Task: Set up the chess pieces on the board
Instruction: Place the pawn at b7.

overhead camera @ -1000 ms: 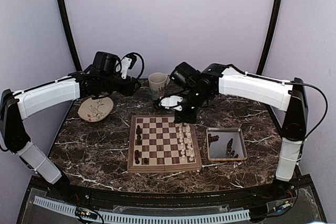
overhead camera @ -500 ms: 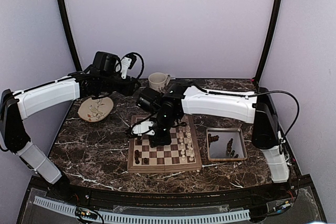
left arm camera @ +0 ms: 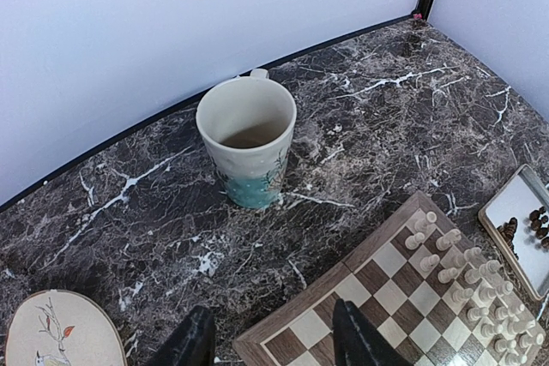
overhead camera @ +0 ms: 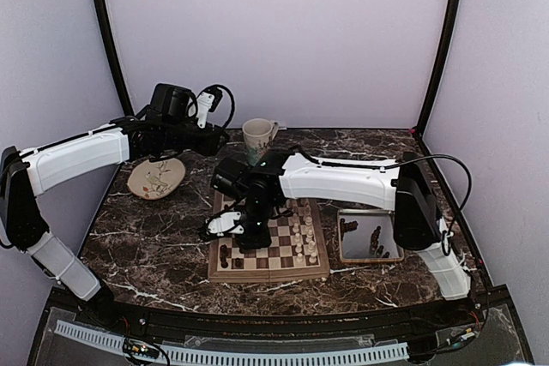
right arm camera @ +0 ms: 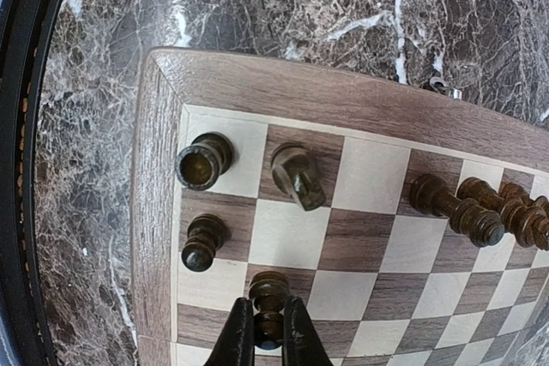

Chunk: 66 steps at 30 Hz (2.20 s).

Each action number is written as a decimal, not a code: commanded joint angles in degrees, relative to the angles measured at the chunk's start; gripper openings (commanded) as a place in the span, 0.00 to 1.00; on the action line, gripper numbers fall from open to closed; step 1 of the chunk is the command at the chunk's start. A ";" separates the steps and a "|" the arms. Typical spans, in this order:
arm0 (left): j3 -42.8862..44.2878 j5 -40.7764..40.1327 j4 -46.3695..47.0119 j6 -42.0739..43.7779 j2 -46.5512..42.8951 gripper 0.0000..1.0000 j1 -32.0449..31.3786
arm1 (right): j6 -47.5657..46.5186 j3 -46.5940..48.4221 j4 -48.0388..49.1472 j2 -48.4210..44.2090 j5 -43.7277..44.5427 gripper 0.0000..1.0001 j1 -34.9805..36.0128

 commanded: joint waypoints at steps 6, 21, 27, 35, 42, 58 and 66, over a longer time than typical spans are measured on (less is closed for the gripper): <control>1.96 -0.01 -0.85 0.36 -2.14 0.49 0.19 | -1.07 3.02 0.58 2.36 -0.91 0.05 0.70; 1.99 0.31 -1.03 0.31 -2.23 0.49 0.19 | -1.05 4.71 0.69 5.08 -0.34 0.13 0.91; 2.03 0.34 -0.97 0.36 -2.23 0.49 0.21 | -0.80 4.15 1.50 4.87 -0.32 0.15 0.97; 2.06 0.43 -1.02 0.36 -2.22 0.49 0.22 | -0.86 4.23 1.61 5.12 -0.54 0.15 0.97; 2.06 0.60 -0.96 0.36 -2.14 0.49 0.23 | -0.78 4.16 2.22 5.15 -0.61 0.20 0.97; 2.02 0.91 -1.05 0.29 -2.01 0.49 0.20 | 0.31 -1.94 0.58 -6.80 2.08 0.25 -1.55; 2.14 1.82 -1.17 -0.08 -1.01 0.49 0.23 | 2.16 -20.67 2.00 -22.61 2.56 0.26 -9.32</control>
